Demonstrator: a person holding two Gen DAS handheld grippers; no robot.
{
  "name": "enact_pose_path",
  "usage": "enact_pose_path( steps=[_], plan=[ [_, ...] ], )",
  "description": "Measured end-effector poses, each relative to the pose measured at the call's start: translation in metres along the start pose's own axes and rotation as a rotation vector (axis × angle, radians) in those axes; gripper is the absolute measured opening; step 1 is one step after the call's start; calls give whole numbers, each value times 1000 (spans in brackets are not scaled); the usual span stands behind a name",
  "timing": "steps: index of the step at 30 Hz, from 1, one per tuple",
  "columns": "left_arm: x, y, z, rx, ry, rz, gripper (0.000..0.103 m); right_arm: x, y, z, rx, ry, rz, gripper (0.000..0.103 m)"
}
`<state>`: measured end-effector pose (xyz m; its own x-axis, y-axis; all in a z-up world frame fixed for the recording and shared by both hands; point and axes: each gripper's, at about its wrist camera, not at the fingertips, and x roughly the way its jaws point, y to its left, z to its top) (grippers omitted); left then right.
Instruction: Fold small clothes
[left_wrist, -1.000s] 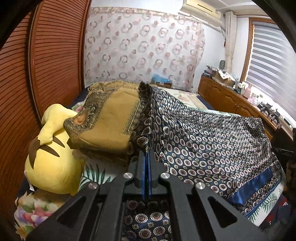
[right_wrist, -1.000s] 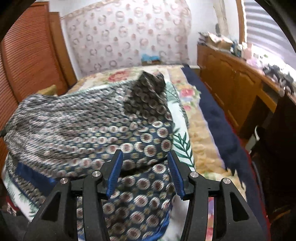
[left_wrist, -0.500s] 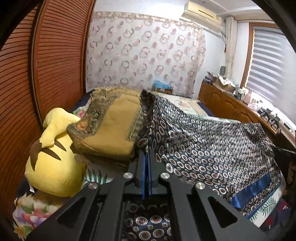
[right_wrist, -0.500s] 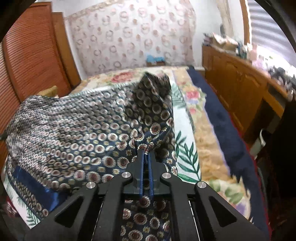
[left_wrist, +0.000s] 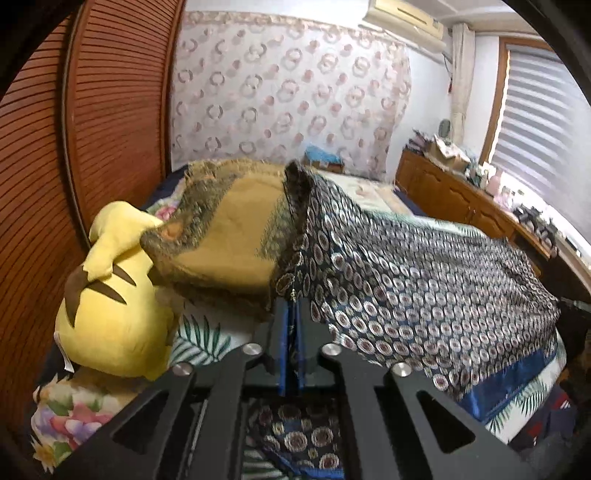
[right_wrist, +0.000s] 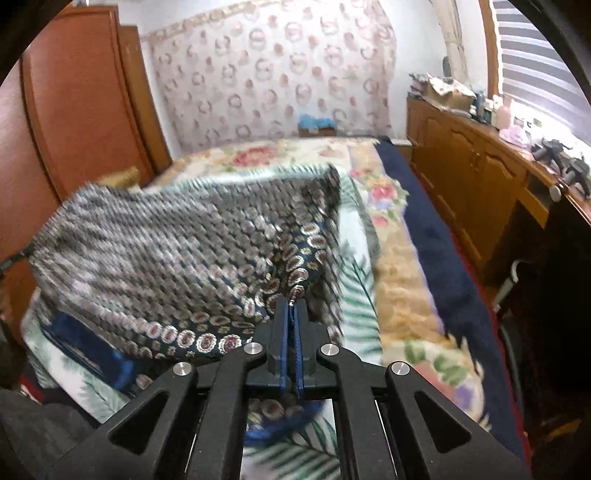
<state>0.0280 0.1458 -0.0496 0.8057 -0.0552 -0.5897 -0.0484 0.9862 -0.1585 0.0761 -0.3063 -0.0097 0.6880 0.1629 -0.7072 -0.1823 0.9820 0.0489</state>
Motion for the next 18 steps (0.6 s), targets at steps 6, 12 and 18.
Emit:
enact_pose_path(
  steps=[6,12,18],
  plan=[
    [-3,-6,-12,30,44,7,23,3,1,7,6,-28,-26,30],
    [4,-2,-27,19,91,18,28,3,24,9,-29,-60,-11,63],
    [15,2,-35,9,126,22,29,29,57,4,-69,-17,33,65]
  ],
)
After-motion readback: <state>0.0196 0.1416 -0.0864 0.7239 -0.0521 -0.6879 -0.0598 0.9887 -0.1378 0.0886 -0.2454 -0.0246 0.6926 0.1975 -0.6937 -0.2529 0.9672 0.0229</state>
